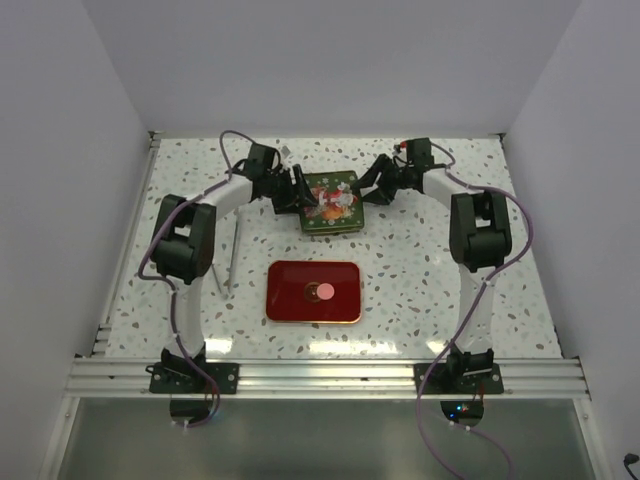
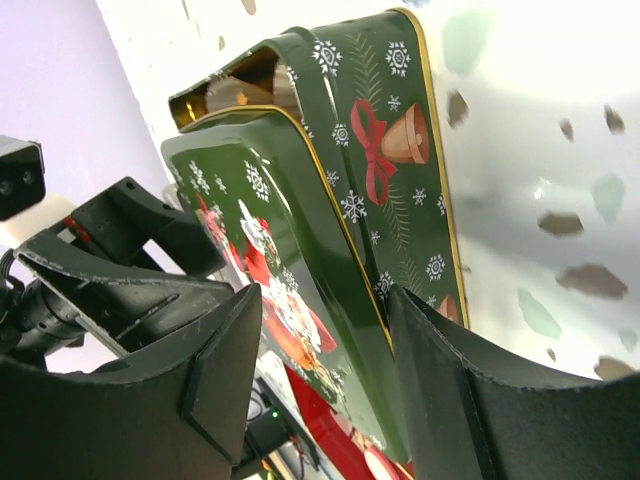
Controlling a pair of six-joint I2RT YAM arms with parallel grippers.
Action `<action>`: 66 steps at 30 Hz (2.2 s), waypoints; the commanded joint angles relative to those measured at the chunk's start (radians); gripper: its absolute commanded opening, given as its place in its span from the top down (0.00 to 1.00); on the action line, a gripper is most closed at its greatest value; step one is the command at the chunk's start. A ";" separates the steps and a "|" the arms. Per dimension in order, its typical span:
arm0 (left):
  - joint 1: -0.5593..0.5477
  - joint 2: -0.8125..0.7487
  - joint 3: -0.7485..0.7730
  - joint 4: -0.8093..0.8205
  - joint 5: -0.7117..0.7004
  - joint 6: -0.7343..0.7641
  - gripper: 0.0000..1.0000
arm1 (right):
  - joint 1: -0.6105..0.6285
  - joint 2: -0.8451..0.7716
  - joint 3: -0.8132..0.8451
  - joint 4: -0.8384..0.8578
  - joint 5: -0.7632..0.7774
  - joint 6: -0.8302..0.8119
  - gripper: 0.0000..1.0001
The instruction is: Pack the cookies
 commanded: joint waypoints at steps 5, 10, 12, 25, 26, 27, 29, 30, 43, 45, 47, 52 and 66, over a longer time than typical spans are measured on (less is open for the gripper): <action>-0.006 0.016 0.171 -0.100 -0.021 0.043 0.30 | 0.016 0.031 0.113 -0.021 -0.068 0.049 0.45; -0.006 0.034 0.228 -0.166 -0.053 0.059 0.30 | 0.017 0.037 0.100 0.002 -0.069 0.069 0.48; -0.006 0.039 0.234 -0.175 -0.053 0.060 0.30 | 0.016 0.035 0.094 0.013 -0.069 0.075 0.51; -0.018 -0.056 -0.010 -0.062 -0.007 0.023 0.33 | 0.025 -0.063 -0.116 0.079 -0.063 0.063 0.53; -0.021 -0.064 -0.023 -0.055 -0.005 0.022 0.34 | 0.032 -0.070 -0.149 0.082 -0.063 0.058 0.53; -0.027 -0.082 -0.048 -0.051 -0.005 0.022 0.34 | 0.036 -0.081 -0.165 0.087 -0.063 0.057 0.54; -0.034 -0.104 -0.074 -0.036 -0.005 0.022 0.34 | 0.043 -0.110 -0.212 0.099 -0.063 0.057 0.54; -0.040 -0.122 -0.099 -0.031 -0.002 0.019 0.34 | 0.046 -0.121 -0.228 0.104 -0.063 0.055 0.54; -0.060 -0.199 -0.194 0.040 0.001 -0.026 0.34 | 0.060 -0.173 -0.245 0.081 -0.051 0.057 0.56; -0.060 -0.197 -0.173 0.027 -0.005 -0.024 0.35 | 0.062 -0.163 -0.196 0.062 -0.046 0.048 0.56; -0.060 -0.194 -0.154 0.000 -0.011 -0.023 0.34 | 0.060 -0.149 -0.158 0.041 -0.046 0.048 0.56; -0.060 -0.196 -0.114 -0.037 -0.021 -0.029 0.35 | 0.060 -0.146 -0.111 0.007 -0.045 0.049 0.56; -0.061 -0.210 -0.086 -0.097 0.002 -0.076 0.36 | 0.065 -0.175 -0.200 0.019 -0.063 0.057 0.57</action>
